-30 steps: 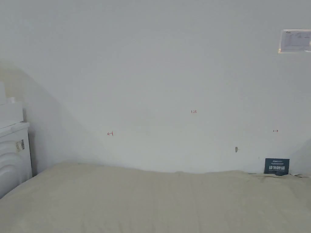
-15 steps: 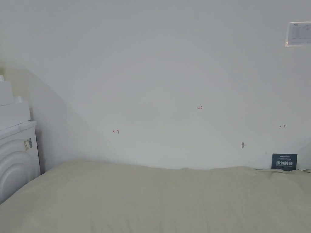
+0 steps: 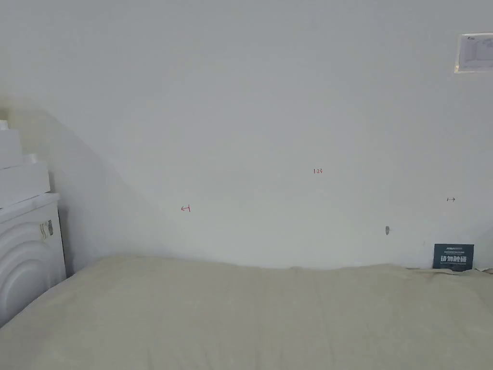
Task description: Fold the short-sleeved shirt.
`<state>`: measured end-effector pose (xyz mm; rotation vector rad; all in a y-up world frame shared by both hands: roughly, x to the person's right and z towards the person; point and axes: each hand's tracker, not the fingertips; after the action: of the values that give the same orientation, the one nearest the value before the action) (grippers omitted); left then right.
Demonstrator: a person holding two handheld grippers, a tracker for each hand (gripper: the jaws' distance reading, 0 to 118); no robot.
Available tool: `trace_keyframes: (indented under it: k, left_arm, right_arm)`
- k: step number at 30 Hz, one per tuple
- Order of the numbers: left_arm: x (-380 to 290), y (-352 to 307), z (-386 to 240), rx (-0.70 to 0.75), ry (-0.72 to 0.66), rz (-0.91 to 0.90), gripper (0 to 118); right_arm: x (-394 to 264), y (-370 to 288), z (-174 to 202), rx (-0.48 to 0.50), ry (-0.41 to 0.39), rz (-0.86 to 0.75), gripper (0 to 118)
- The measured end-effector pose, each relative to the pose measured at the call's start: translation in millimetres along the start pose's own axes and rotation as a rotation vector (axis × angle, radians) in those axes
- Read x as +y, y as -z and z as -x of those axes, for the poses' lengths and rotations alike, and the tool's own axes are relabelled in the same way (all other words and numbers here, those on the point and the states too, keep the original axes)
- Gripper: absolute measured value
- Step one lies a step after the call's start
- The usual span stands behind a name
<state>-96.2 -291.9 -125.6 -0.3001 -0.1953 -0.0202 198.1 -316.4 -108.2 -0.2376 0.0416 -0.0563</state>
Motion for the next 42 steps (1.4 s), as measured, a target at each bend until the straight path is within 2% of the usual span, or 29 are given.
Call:
trace_keyframes:
  k: [14,36,40,42]
  left_arm:
    - [4,5,2,0.034,0.019,0.021,118]
    - [3,8,2,0.027,0.012,0.034,118]
    - [3,8,3,0.021,0.000,0.038,118]
    - [4,8,3,0.021,-0.003,0.040,118]
  right_arm:
    - [-2,5,7,-0.048,-0.020,0.028,83]
    - [0,6,14,-0.020,-0.033,0.045,84]
    - [0,8,14,-0.008,-0.031,0.063,84]
    - [2,10,14,0.014,0.013,0.086,83]
